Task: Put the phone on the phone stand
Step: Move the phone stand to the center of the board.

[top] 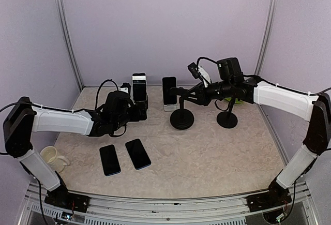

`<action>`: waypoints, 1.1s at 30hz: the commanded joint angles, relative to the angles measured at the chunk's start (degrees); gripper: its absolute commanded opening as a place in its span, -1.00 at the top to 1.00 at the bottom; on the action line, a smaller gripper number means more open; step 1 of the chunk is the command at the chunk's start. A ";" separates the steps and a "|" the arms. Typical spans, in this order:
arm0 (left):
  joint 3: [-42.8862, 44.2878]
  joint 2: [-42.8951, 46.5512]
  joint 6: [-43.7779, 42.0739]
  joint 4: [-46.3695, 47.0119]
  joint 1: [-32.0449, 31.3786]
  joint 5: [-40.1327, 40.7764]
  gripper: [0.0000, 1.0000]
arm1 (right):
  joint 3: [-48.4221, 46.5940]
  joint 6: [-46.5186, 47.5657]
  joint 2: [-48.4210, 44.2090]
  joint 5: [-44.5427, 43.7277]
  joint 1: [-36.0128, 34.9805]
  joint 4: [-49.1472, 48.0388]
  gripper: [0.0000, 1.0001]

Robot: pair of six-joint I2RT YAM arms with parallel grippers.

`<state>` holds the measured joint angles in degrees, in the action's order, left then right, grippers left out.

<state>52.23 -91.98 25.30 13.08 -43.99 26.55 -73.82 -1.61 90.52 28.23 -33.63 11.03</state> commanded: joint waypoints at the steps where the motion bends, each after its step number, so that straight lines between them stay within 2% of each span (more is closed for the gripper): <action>1: -1.69 2.91 0.82 0.84 -0.49 0.16 -0.97 | -6.71 7.29 4.13 9.69 0.49 1.48 1.00; 13: -4.54 6.36 1.51 -0.85 -0.49 1.48 -0.97 | -20.53 15.57 14.70 20.00 0.83 13.13 1.00; 23: -4.46 6.40 1.52 -1.22 -0.49 1.57 -0.97 | -24.79 17.65 19.97 22.54 1.78 16.59 0.97; 28: -4.33 5.90 1.64 -0.96 -0.49 1.34 -0.97 | -25.16 17.08 21.21 22.95 1.99 16.61 0.86; 33: -4.33 5.28 1.92 -0.88 -0.49 0.97 -0.97 | -24.89 17.41 21.44 22.41 1.99 17.04 0.55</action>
<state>47.83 -86.61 26.76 12.29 -44.14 27.42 -96.73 14.35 111.66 48.45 -32.03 29.32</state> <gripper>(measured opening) 0.987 0.234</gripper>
